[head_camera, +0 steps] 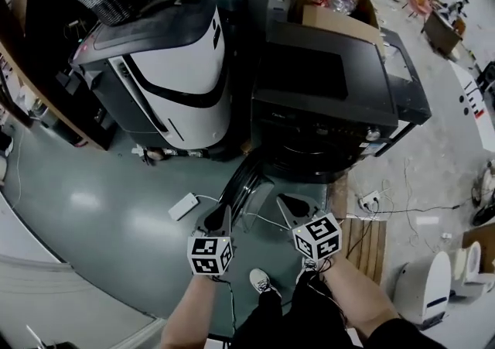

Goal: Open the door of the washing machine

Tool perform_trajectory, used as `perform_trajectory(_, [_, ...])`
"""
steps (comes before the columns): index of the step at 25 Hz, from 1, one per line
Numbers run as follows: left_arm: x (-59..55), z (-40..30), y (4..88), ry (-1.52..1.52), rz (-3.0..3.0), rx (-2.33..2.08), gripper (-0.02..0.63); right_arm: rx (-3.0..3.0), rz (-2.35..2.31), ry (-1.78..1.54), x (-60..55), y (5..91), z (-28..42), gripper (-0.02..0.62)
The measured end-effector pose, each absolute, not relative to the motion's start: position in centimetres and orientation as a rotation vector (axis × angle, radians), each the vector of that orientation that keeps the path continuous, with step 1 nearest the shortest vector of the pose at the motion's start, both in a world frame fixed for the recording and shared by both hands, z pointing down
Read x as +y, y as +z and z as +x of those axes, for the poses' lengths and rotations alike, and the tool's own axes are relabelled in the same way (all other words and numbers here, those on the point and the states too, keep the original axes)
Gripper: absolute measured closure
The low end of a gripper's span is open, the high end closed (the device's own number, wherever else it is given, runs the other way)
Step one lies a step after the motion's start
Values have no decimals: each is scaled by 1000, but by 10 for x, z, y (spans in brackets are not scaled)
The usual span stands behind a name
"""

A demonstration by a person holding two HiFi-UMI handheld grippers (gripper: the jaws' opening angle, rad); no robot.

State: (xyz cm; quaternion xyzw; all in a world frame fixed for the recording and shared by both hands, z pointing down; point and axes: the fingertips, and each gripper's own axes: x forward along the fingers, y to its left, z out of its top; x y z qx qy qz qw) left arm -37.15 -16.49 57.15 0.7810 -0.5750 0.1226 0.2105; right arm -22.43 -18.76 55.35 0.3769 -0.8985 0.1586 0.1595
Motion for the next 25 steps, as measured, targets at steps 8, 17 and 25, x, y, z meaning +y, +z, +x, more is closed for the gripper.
perform_trajectory(8, [-142, -310, 491, 294, 2306, -1557, 583, -2583, 1208, 377, -156, 488, -159, 578])
perform_trajectory(17, [-111, -220, 463, 324, 2409, -1461, 583, -2591, 1296, 377, -126, 458, -79, 578])
perform_trajectory(25, [-75, -165, 457, 338, 2368, -1483, 583, -2606, 1279, 423, -95, 456, -22, 578])
